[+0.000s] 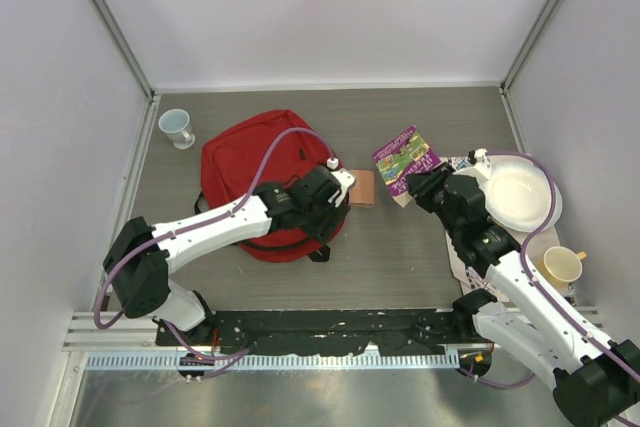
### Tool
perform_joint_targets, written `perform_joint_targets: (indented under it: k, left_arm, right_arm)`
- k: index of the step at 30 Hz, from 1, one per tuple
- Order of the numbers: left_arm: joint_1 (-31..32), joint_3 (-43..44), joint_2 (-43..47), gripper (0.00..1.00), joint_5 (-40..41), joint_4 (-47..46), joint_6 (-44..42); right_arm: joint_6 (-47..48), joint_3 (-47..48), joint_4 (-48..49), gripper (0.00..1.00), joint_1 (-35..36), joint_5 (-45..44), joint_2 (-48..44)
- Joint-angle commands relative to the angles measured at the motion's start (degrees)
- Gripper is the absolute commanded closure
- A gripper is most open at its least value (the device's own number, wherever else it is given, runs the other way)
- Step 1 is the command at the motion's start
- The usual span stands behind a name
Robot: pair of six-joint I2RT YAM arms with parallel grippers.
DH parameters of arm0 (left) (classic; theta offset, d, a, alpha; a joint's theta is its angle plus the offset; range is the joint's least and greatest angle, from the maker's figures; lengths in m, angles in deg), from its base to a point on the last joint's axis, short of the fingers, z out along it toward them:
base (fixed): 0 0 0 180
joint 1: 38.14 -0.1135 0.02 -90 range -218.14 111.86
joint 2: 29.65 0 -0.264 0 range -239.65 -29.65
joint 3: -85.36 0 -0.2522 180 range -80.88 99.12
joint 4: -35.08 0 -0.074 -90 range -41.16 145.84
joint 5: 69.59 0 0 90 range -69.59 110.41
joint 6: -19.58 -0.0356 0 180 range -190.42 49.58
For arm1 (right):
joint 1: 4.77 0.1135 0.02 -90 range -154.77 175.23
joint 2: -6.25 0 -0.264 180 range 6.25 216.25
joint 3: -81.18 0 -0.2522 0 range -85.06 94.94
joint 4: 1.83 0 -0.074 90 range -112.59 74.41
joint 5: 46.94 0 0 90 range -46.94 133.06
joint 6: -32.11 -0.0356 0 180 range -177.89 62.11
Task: Pack the student bag
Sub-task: Place the book in the student bag.
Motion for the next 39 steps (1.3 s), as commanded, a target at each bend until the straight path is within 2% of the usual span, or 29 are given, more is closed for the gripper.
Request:
perform_joint_targets:
  k: [1,7,12,16,24,25,26,27,29,30,33,38,39]
  left_arm:
    - [0.19,2.56,1.13,0.47,2.49,-0.79,0.13]
    - [0.19,2.64,-0.01,0.71,3.99,-0.53,0.48]
    - [0.19,2.99,-0.27,0.81,4.25,-0.87,0.92]
    - [0.19,3.70,-0.27,0.99,5.75,-1.05,1.10]
    - [0.19,4.49,-0.01,1.00,8.65,-1.14,0.93]
    - [0.19,4.49,0.17,0.99,7.52,-1.14,0.66]
    - [0.19,4.49,0.43,0.94,6.81,-1.05,0.49]
    - [0.19,4.40,0.69,0.81,5.67,-1.14,0.22]
    - [0.19,3.96,1.22,0.70,2.16,-2.10,0.13]
    - [0.19,3.87,1.75,0.56,1.02,-2.45,-0.04]
    - [0.19,3.52,1.93,0.38,-2.16,-3.68,0.31]
    - [0.19,3.61,-0.09,0.37,-1.99,-3.08,0.22]
    - [0.19,3.70,-0.36,0.41,-1.98,-2.64,0.22]
  right_arm:
    - [-1.48,2.21,6.95,0.99,-0.67,0.32,-1.40]
    - [-1.40,2.12,6.86,0.99,-1.37,1.37,-0.87]
    - [-1.66,1.86,6.87,0.99,-1.90,2.08,-0.70]
    - [-1.92,1.59,6.86,0.99,-2.34,2.69,-0.70]
    - [-1.75,1.51,6.60,0.99,-3.21,4.10,-0.96]
    - [-1.75,1.59,6.51,0.99,-3.30,4.10,-1.05]
    - [-1.75,1.59,6.43,0.99,-3.39,4.10,-1.14]
    - [-1.66,1.51,6.42,0.99,-3.48,4.27,-1.14]
    - [-1.66,1.51,6.42,0.98,-3.66,4.54,-1.05]
    - [-1.75,1.51,6.42,0.99,-3.74,4.80,-0.96]
    - [-1.92,1.42,6.51,0.98,-3.92,5.24,-0.79]
    - [-1.75,1.33,6.42,0.98,-4.27,5.68,-1.05]
    - [-1.75,1.33,6.34,0.98,-4.27,5.68,-1.05]
